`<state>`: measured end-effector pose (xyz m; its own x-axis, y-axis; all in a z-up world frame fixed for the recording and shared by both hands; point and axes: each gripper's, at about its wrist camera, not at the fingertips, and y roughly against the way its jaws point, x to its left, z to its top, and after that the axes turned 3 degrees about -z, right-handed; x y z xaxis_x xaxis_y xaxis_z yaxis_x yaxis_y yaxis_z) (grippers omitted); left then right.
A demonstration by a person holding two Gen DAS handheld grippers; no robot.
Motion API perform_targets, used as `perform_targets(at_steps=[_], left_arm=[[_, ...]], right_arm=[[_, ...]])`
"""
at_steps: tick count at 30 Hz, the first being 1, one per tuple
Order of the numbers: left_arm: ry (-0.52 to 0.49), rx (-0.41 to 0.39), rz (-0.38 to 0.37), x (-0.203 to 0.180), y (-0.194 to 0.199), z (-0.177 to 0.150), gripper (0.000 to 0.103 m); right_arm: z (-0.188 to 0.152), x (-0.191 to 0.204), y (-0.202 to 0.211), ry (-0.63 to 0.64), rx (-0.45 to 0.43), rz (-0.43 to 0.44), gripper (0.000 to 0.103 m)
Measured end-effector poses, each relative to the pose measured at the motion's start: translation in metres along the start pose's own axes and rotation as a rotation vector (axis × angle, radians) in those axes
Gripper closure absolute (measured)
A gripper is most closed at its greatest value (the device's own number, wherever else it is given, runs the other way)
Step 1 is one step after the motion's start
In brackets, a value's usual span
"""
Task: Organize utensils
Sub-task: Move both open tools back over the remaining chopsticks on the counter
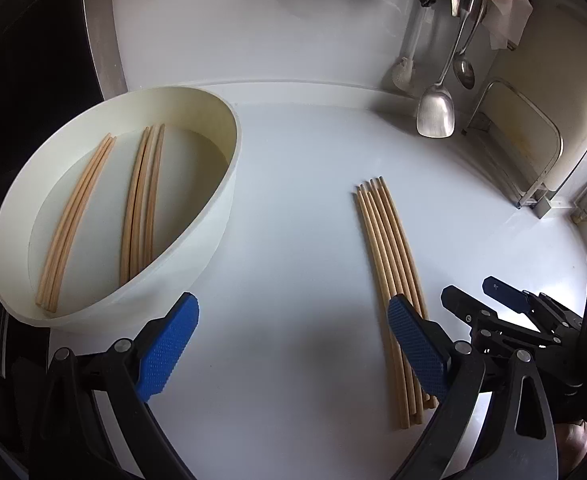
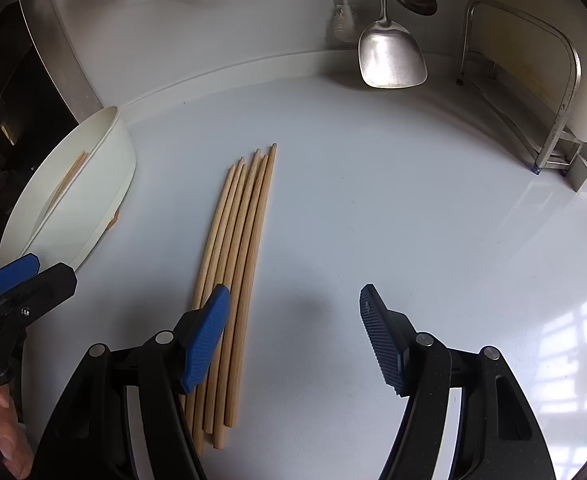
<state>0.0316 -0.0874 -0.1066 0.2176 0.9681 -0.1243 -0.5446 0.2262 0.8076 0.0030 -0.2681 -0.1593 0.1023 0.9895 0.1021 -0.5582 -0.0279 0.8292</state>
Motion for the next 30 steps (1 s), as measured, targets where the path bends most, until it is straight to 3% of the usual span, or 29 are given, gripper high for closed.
perform_targets(at_steps=[30], left_arm=[[0.022,0.041,0.033,0.002,-0.025,0.000,0.009]], right_arm=[[-0.003,0.007,-0.024,0.097,-0.001,-0.049,0.038]])
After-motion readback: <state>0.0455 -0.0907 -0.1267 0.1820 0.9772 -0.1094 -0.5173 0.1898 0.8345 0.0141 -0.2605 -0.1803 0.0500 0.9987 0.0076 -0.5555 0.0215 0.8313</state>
